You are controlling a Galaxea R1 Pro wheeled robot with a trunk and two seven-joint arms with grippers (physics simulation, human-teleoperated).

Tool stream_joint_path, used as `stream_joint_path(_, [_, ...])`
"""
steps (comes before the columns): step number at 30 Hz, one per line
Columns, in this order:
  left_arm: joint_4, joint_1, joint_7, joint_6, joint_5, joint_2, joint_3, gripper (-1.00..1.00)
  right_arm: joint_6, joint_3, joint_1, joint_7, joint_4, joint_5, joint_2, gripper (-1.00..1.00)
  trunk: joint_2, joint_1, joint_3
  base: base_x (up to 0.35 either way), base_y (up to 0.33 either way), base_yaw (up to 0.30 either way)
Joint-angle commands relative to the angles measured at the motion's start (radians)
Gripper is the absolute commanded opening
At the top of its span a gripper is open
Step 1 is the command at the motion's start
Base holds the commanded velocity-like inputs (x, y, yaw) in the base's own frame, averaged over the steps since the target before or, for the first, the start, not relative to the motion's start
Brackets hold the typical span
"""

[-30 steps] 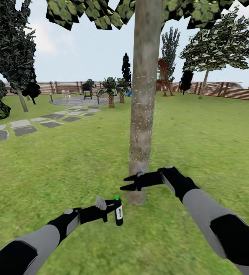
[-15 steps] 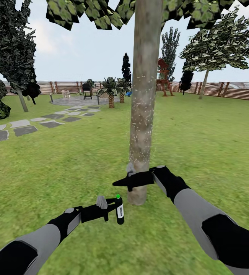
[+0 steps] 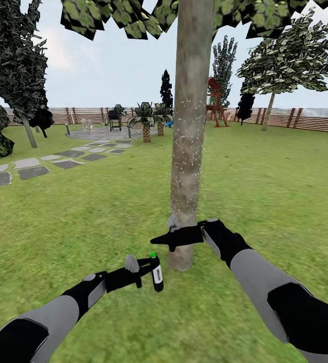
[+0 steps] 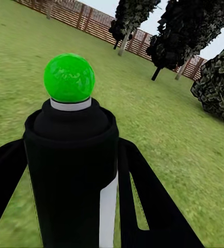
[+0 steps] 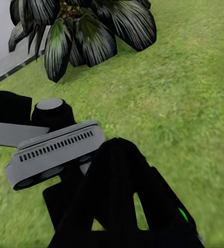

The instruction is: In the garden, pick up the pesticide atomizer on the floor and spray pesticide onto both trees until each tree trunk is fully covered.

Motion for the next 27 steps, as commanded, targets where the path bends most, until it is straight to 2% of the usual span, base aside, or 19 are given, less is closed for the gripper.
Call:
stream_joint_path(1, [0.0,0.0,-0.012,0.0,0.0,0.0,0.016,-1.0,0.0,0.0,0.0,0.0,0.001,0.0,0.0,-1.0,0.0,0.0,0.0,0.0,0.0,0.0])
stream_joint_path(5, [0.0,0.0,-0.025,0.0,0.0,0.0,0.037,-1.0,-0.001,0.001,0.0,-0.013,0.003,0.0,0.0,-1.0,0.0,0.0,0.0,0.0,0.0,0.0])
stream_joint_path(17, [0.0,0.0,-0.027,0.0,0.0,0.0,0.04,-1.0,-0.007,0.008,0.0,-0.027,0.03,0.006,0.006,-1.0,0.0,0.0,0.0,0.0,0.0,0.0])
stream_joint_path(27, [0.0,0.0,-0.027,0.0,0.0,0.0,0.04,-1.0,-0.018,0.005,0.0,-0.027,0.035,0.027,0.005,-1.0,0.0,0.0,0.0,0.0,0.0,0.0])
